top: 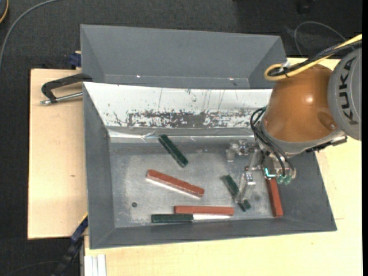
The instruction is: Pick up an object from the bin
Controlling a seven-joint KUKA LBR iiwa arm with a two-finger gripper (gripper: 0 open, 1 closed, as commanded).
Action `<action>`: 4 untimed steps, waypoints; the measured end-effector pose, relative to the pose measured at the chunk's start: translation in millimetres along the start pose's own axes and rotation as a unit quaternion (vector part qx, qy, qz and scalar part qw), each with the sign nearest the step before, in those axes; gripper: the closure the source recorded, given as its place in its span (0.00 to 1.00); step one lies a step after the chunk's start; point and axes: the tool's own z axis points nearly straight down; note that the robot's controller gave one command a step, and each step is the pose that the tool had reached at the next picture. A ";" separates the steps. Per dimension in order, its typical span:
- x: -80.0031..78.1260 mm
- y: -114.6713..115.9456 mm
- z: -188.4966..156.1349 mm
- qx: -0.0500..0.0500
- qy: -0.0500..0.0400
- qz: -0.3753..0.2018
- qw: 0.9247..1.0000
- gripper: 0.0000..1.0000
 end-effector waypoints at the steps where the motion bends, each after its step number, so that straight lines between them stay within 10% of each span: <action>1: 5.8 33.8 81.5 0.000 -0.001 -0.129 0.992 0.00; 2: -9.6 91.2 105.0 0.000 -0.004 -0.204 0.979 0.00; 3: -89.2 112.6 103.6 0.000 -0.006 -0.220 0.975 0.00; 4: -26.9 121.7 45.7 0.001 -0.003 -0.386 0.922 0.00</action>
Offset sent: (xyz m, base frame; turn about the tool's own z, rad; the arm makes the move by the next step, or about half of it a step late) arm -0.0064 0.0329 -0.0819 -0.2589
